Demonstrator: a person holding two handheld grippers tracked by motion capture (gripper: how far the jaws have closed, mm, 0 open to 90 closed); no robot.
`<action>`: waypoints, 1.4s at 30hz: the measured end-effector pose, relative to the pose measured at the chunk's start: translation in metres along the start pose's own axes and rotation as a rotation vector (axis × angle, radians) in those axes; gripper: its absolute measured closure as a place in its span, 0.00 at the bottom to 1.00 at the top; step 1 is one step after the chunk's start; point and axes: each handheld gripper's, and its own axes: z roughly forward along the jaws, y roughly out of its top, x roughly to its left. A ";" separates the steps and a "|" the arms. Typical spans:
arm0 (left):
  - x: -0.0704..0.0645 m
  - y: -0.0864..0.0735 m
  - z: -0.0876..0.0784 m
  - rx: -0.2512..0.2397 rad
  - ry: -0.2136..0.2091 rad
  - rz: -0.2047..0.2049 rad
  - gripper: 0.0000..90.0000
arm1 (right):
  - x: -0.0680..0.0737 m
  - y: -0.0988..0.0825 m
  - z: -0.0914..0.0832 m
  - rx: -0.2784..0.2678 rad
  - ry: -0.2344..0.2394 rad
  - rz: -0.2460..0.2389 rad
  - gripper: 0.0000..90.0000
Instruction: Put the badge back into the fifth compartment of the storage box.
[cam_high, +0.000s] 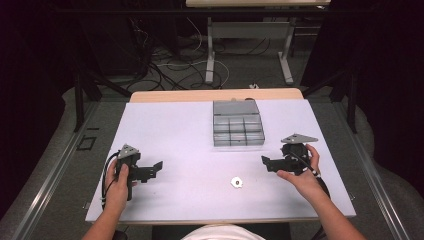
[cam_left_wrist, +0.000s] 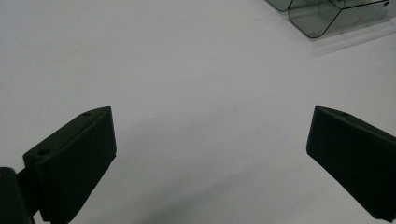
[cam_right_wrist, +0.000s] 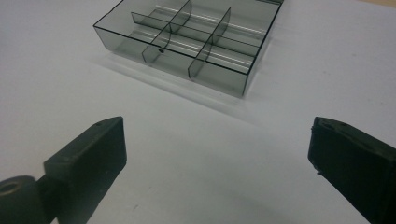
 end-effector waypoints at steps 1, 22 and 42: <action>0.000 0.000 0.000 0.005 0.000 0.002 0.02 | 0.004 0.002 0.000 0.007 0.010 -0.003 0.06; -0.001 -0.001 0.002 0.016 0.010 0.023 0.02 | 0.040 0.013 0.010 0.084 0.085 -0.038 0.18; -0.001 -0.001 0.002 0.023 0.008 0.033 0.02 | 0.071 0.018 0.028 0.141 0.098 -0.070 0.25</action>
